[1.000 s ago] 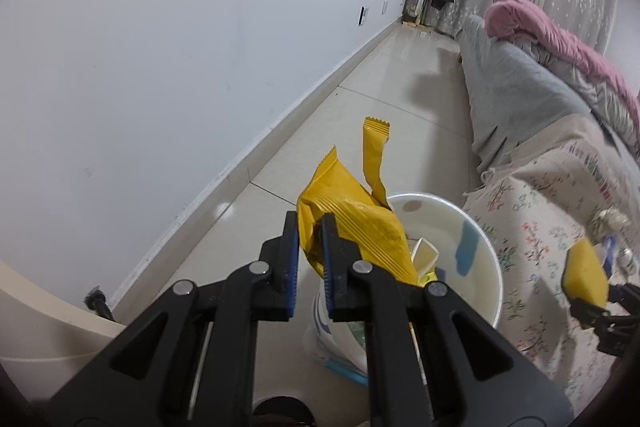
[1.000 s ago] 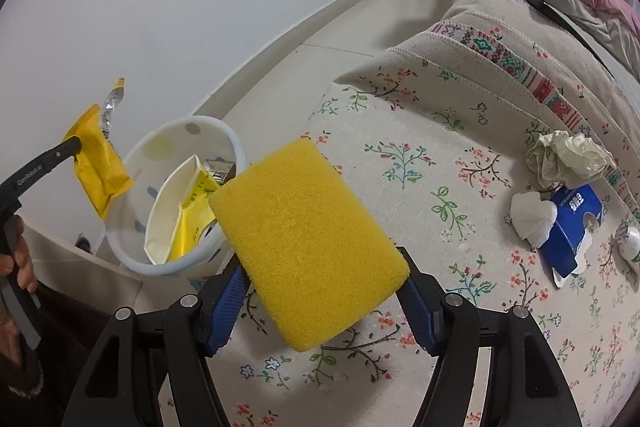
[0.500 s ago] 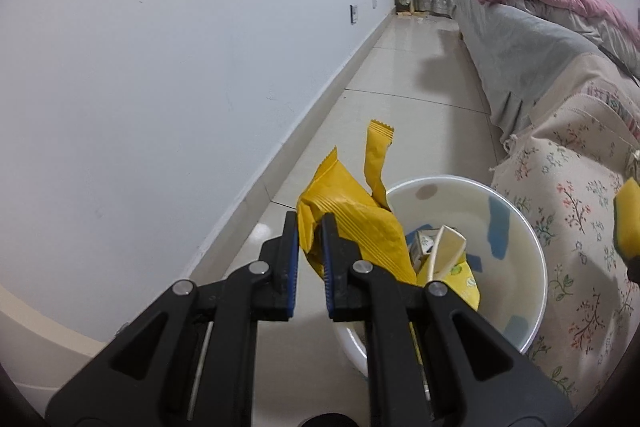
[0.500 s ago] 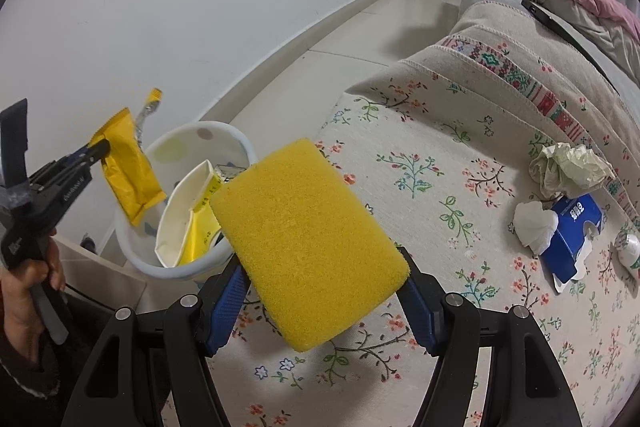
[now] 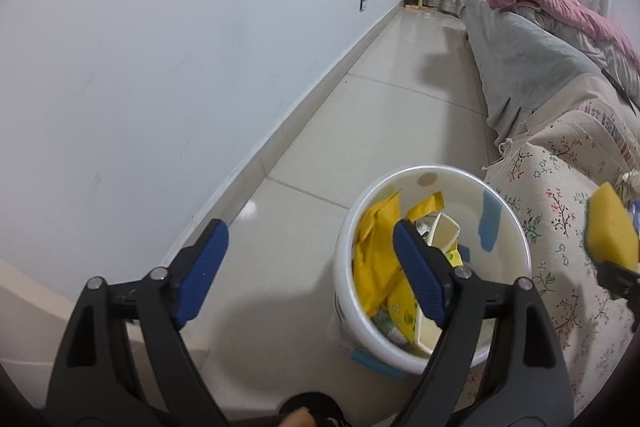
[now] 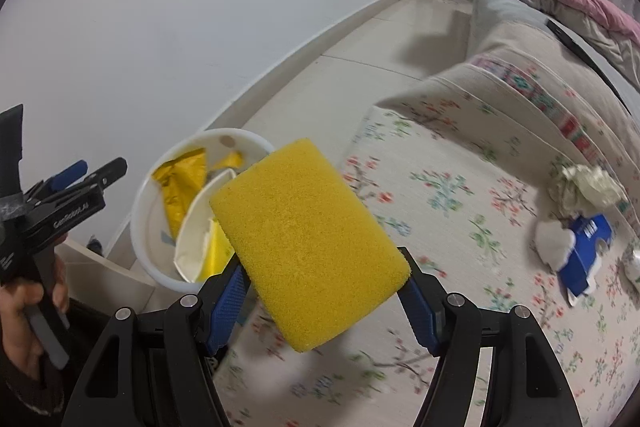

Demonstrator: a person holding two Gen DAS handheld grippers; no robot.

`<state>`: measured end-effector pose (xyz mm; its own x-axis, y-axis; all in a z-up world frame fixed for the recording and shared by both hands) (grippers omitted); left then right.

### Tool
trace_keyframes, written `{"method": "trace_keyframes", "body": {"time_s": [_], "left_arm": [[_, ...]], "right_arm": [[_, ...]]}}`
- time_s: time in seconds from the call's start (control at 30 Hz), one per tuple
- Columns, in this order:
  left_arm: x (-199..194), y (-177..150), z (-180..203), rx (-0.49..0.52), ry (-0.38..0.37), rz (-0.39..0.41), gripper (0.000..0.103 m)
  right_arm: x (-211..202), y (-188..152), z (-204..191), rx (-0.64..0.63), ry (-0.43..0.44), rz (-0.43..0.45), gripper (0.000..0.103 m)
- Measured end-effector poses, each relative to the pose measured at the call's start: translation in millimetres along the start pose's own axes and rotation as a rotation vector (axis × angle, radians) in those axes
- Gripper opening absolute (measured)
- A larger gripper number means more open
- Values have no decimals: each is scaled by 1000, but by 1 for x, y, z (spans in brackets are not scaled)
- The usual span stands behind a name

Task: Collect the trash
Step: 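Open the left gripper to drop the snack bag while the right gripper drops the sponge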

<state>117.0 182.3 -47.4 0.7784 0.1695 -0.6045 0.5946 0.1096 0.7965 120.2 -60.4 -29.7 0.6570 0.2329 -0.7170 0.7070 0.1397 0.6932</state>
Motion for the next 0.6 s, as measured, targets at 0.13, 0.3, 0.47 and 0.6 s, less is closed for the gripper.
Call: {"method": "trace_keyframes", "body": {"time_s": [0.13,0.3,0.47,0.6], "left_arm": [[-2,-7,-10,-26,22,-33,98],[-3,-12,-22,-40,52,-52,101],[1,-11,-27,-63,44,-63,101],[3,-11,-26,-64,37,-68,101]], "right_arm": [[14,3,-25,-17,30,6,72],[30,5,-45,-11,63,7,73],[48,9,-53,4,92,4,77],[52,14,-47,53,113,13,91]]}}
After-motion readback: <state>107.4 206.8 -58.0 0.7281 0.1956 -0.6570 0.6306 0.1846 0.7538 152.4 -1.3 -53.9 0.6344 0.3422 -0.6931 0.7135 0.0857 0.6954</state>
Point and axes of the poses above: each gripper's, at about its wrist camera, not at the fingertips, and x roughly the way its jaws point, z to its right, y to its top, the point moved 7 cm from there along x, roughly the way its jaws point, and after that the axes turned 11 degrees about z, right-handed, at the moved point
